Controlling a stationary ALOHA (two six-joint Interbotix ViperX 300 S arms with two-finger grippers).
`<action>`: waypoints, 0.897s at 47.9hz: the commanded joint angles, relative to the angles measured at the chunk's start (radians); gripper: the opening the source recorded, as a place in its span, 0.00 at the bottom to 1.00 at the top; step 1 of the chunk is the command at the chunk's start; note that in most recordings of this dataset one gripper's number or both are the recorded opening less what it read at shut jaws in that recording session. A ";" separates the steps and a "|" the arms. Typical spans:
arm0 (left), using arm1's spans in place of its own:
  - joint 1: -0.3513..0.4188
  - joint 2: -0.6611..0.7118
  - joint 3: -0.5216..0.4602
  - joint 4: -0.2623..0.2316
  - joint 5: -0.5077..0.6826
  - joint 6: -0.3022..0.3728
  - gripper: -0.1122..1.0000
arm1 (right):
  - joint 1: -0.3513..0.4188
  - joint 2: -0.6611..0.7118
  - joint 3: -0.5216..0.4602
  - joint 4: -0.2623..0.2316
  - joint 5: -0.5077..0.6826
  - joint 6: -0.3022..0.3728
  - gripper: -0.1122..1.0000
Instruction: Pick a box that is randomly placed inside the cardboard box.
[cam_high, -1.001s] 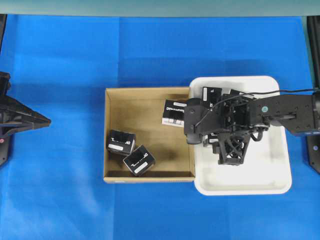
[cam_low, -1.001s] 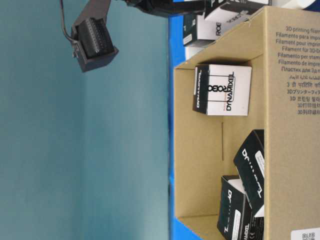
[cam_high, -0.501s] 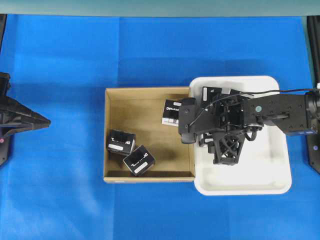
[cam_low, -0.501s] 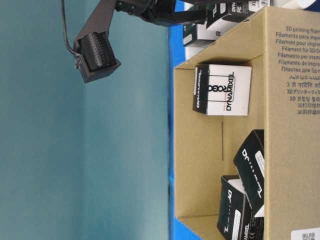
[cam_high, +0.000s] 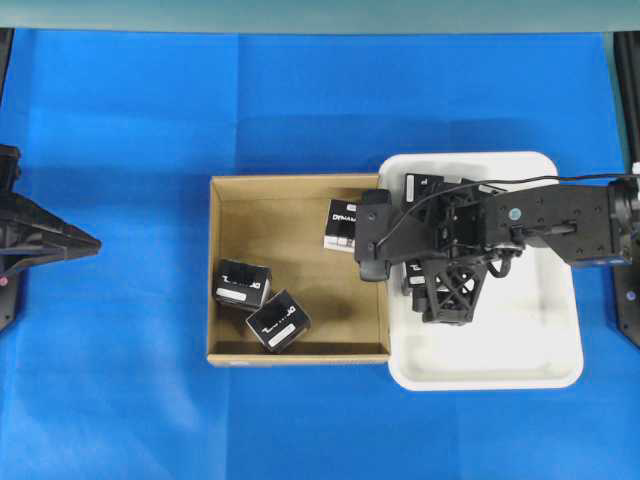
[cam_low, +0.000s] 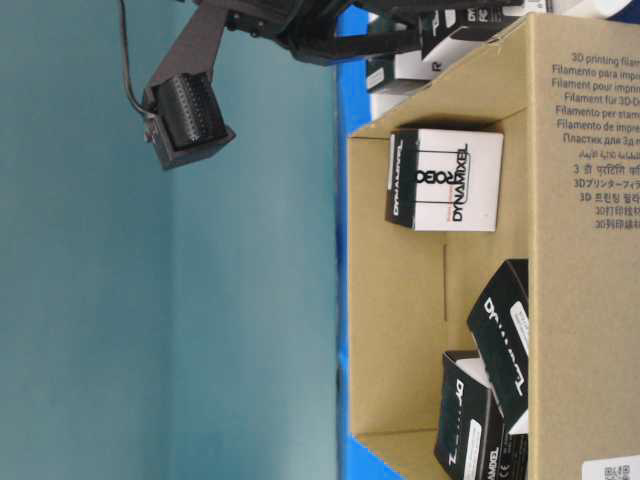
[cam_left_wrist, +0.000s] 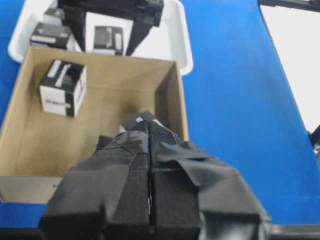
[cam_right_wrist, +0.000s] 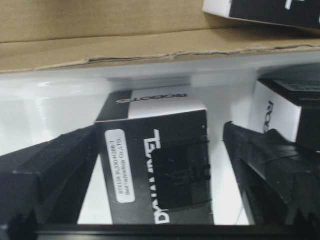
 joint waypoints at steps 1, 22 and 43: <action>-0.002 0.009 -0.012 0.002 -0.005 -0.002 0.04 | 0.006 -0.018 -0.028 -0.003 0.017 0.011 1.00; -0.002 0.009 -0.012 0.003 -0.005 -0.002 0.04 | 0.018 -0.225 -0.230 -0.005 0.189 0.115 1.00; 0.003 -0.002 -0.014 0.003 -0.005 0.006 0.04 | 0.057 -0.426 -0.172 -0.005 -0.067 0.167 1.00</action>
